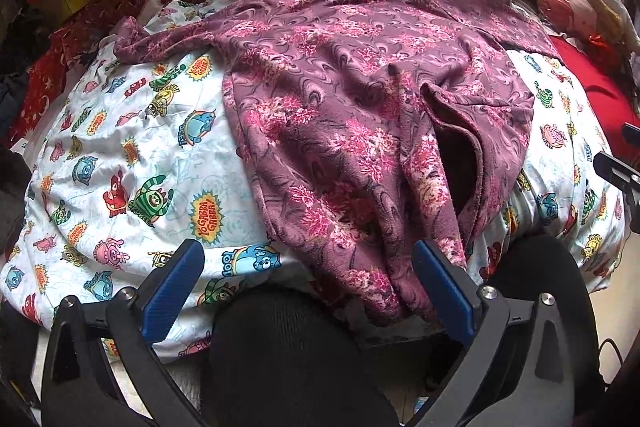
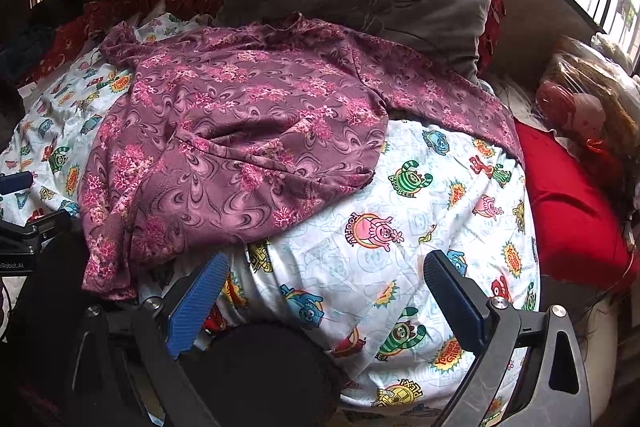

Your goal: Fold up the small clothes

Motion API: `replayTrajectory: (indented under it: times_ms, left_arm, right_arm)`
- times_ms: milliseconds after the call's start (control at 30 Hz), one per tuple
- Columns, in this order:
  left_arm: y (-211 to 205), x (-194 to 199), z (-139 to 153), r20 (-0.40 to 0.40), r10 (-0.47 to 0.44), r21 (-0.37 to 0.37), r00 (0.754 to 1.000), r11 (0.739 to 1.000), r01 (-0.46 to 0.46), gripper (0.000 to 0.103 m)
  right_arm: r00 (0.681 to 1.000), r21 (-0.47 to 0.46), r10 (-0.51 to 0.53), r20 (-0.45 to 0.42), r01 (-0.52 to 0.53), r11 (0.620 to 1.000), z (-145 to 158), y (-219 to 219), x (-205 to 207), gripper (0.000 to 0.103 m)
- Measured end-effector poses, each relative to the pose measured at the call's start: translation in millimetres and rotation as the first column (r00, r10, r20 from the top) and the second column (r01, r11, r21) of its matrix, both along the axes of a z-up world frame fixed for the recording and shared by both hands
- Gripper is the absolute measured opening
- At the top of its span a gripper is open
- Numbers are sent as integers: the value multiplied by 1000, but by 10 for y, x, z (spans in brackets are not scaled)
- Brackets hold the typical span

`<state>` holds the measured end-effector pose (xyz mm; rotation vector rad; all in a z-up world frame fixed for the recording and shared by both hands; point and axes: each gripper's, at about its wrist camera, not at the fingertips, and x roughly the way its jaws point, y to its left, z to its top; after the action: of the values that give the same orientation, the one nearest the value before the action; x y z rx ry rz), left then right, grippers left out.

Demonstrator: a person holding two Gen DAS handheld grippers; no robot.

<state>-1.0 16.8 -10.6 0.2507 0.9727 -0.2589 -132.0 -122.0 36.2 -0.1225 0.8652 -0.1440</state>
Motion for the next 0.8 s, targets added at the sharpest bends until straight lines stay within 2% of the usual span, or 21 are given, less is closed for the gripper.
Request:
replayTrajectory:
  times_ms: [467, 800]
  left_arm:
    - [-17, -19, -7, -11, -5, 0, 1000, 1000, 5, 103]
    - [140, 150, -31, -30, 44, -14, 999, 999, -45, 103]
  right_arm:
    - [1000, 17, -5, 1, 5, 1000, 3, 9, -28, 98]
    - [1000, 30, 17, 2, -17, 999, 56, 125, 95, 98]
